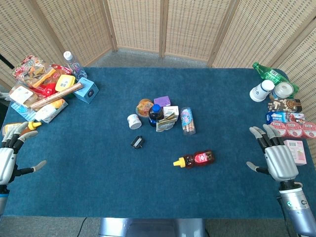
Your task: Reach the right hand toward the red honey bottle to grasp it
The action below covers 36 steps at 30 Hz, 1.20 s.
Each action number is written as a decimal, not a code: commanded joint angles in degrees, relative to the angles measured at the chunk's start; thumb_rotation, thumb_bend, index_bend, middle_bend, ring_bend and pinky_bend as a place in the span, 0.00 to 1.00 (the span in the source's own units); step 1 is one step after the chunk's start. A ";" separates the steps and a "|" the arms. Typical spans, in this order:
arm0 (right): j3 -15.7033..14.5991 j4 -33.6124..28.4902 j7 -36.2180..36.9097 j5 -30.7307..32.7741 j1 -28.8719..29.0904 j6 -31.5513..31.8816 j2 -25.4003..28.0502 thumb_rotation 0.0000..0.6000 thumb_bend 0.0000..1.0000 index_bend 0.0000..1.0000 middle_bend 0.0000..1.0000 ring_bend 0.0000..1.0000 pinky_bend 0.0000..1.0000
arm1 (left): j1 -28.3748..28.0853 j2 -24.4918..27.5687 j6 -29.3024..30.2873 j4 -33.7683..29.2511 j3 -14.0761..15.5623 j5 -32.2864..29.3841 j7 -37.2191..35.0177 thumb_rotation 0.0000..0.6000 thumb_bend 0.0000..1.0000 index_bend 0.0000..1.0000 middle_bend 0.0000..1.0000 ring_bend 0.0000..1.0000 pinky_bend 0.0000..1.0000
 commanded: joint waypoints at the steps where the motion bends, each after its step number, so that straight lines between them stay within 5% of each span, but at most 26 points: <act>1: -0.01 0.02 0.00 -0.17 -0.01 -0.21 0.03 1.00 0.09 0.09 0.15 0.00 0.00 | 0.09 0.05 0.10 -0.07 0.01 0.01 -0.10 1.00 0.17 0.23 0.00 0.00 0.00; 9: -1.14 -1.08 -2.23 -2.41 0.90 -2.62 0.40 1.00 0.09 0.09 0.15 0.00 0.00 | 0.21 -0.11 0.59 -0.23 -0.07 0.28 0.32 1.00 0.17 0.23 0.00 0.00 0.00; 18: -2.83 -5.64 -9.54 -4.47 5.28 -11.66 0.13 1.00 0.09 0.00 0.01 0.00 0.00 | -0.03 -0.25 0.10 -0.23 -0.25 -0.05 0.32 1.00 0.17 0.23 0.00 0.00 0.00; 36: -1.71 -8.29 -15.36 1.20 13.44 -26.63 -2.51 1.00 0.10 0.00 0.00 0.00 0.00 | -0.03 -0.37 -0.05 -0.22 -0.63 -0.67 0.23 1.00 0.17 0.23 0.00 0.00 0.00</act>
